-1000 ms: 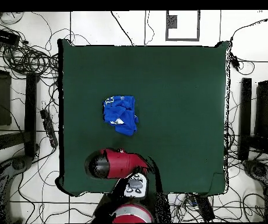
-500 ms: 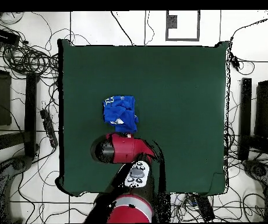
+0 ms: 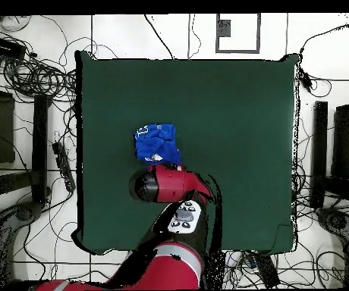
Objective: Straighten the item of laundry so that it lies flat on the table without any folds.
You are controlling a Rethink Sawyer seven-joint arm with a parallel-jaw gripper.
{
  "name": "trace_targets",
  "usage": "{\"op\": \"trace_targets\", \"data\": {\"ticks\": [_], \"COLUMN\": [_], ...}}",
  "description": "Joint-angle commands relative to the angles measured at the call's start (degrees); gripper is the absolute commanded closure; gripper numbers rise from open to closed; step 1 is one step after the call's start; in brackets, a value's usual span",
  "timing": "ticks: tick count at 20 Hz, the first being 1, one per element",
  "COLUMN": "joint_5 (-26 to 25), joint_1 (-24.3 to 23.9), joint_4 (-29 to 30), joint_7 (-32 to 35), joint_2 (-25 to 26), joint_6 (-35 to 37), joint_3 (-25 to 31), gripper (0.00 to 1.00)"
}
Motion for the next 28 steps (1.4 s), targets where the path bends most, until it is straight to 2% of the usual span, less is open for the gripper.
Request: {"op": "trace_targets", "data": {"ticks": [1, 5, 12, 16, 18, 26, 28], "joint_5": [1.71, 1.66, 0.84, 0.30, -0.84, -4.94, -7.09], "joint_1": [-4.58, -8.31, -16.85, -19.21, -19.65, -27.69, -26.14], "joint_4": [-2.76, -1.29, 5.90, 7.92, 9.00, 18.35, 19.28], "joint_7": [8.40, 7.54, 4.97, 4.22, 4.57, 5.50, 7.87], "joint_2": [6.85, 7.70, 2.82, 0.67, -0.91, -7.04, -9.25], "joint_6": [1.67, 0.29, -0.26, 2.22, 0.69, -6.24, -11.18], "joint_3": [8.23, 13.62, 26.16, 29.08, 29.92, 40.92, 39.27], "gripper": [0.00, 0.00, 0.00, 0.00, 0.00, 0.00, 0.00]}}
